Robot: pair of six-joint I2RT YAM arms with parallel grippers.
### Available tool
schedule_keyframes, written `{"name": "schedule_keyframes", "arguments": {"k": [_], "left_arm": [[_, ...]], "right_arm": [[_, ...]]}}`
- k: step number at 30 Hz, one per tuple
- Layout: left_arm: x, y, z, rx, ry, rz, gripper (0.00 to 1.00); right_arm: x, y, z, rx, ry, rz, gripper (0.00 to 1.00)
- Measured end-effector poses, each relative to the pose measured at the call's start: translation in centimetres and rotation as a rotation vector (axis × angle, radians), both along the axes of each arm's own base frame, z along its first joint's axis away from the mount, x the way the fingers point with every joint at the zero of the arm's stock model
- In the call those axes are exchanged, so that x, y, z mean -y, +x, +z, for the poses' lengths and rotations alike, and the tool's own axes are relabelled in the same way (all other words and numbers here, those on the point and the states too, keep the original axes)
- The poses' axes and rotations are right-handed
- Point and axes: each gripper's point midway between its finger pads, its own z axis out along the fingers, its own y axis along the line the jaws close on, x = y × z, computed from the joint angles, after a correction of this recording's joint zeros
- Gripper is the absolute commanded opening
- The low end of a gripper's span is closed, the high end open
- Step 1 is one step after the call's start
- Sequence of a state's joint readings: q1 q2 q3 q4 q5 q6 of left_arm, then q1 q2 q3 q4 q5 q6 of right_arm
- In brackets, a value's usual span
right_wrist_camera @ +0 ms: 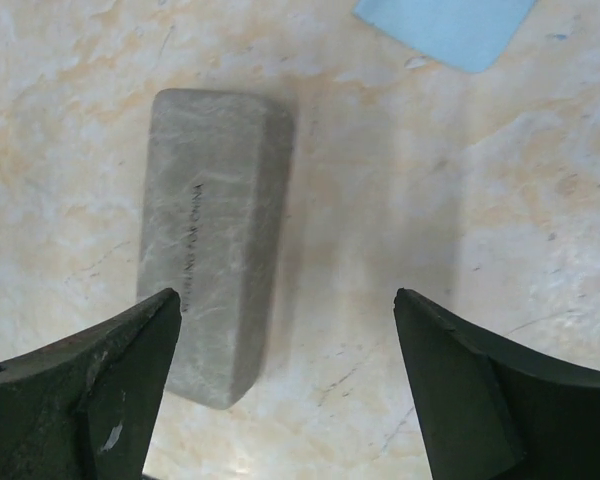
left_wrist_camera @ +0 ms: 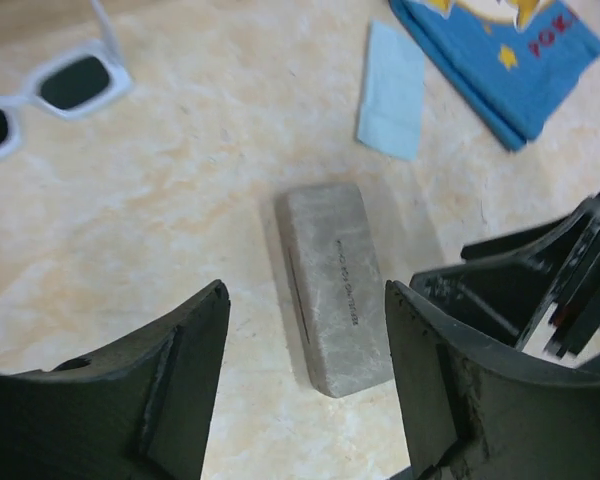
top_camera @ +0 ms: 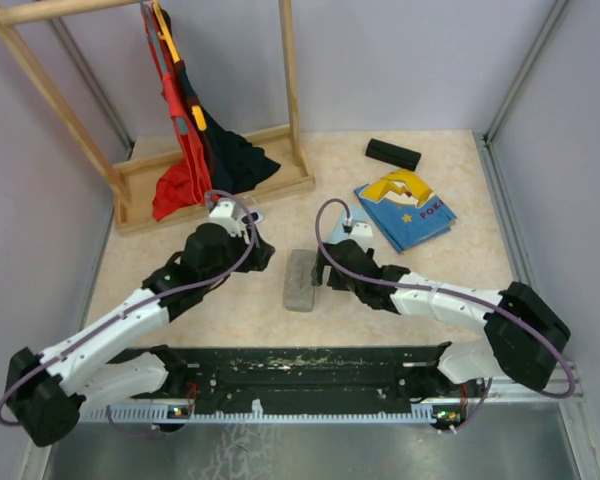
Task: Organize the sunglasses
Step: Move the sunglasses case to the center of the board.
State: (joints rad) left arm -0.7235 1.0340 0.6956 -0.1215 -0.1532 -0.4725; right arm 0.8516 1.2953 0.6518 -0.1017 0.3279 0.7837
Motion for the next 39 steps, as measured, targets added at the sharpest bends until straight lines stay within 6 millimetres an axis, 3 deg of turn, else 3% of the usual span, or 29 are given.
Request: {"name": "schedule_keyframes", "arguments": {"k": [6, 13, 21, 32, 39], "left_arm": [[-4.1, -0.9, 4.0, 0.097, 0.019, 0.115, 0.81], [-6.8, -2.3, 4.1, 0.093, 0.076, 0.16, 0.83], [-7.9, -3.0, 4.7, 0.107, 0.076, 0.18, 0.83], [-8.1, -3.1, 4.8, 0.112, 0.073, 0.186, 0.83], [-8.2, -3.1, 4.7, 0.109, 0.077, 0.189, 0.83]], "right_arm": [[-4.4, 0.3, 0.6, -0.02, -0.049, -0.033, 0.91], [-8.6, 1.3, -1.2, -0.055, -0.207, -0.081, 0.92], [-7.1, 0.1, -4.2, -0.12, -0.37, -0.083, 0.86], [-7.3, 0.1, -4.5, -0.123, -0.381, -0.056, 0.52], [-7.4, 0.5, -4.4, -0.094, -0.398, -0.005, 0.44]]}}
